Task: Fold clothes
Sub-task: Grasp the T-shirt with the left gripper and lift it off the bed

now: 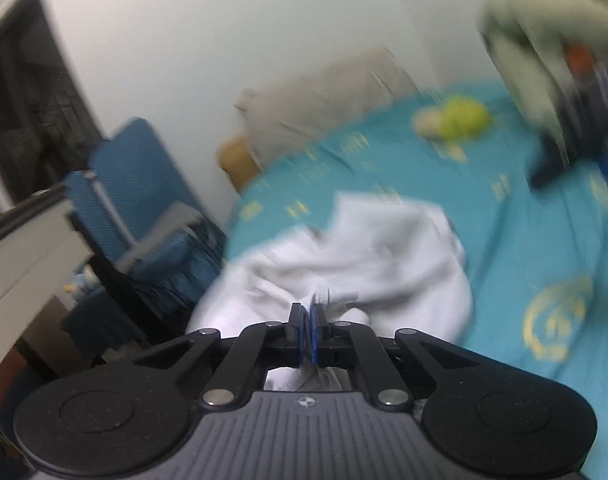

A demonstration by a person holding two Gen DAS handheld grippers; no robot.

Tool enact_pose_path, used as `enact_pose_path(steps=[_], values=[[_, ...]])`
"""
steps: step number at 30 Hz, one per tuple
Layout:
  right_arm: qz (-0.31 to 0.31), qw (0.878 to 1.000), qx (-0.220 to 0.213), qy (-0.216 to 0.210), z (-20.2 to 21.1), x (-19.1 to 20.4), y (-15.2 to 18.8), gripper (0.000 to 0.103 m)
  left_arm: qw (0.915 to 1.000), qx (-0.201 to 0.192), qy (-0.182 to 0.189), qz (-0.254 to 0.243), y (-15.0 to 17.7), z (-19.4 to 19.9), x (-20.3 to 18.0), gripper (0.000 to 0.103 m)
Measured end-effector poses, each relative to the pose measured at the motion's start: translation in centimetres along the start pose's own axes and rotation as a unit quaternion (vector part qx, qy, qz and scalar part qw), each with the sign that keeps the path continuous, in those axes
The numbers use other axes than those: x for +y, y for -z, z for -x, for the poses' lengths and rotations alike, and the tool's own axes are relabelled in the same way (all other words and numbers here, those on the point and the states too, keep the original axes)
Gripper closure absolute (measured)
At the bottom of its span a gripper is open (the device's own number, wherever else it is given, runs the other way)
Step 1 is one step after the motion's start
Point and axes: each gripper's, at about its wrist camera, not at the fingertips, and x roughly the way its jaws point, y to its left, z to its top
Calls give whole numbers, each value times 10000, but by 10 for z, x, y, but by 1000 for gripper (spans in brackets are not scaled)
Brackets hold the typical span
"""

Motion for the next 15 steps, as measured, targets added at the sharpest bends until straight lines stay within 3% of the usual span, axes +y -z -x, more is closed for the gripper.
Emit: enact_pose_path(steps=[3,7,15], values=[[76,9998,-115,-135,8,6,5,14,9957,-507,11,776,-19,36,34,100],[451,9983,-227,-298,17,25,16,14,9831,-925,183,1567,-26,77,73,100],[1208,9891,-370,-761,21,73,27,14,9659,-940,531,2356,-12,105,124,100]])
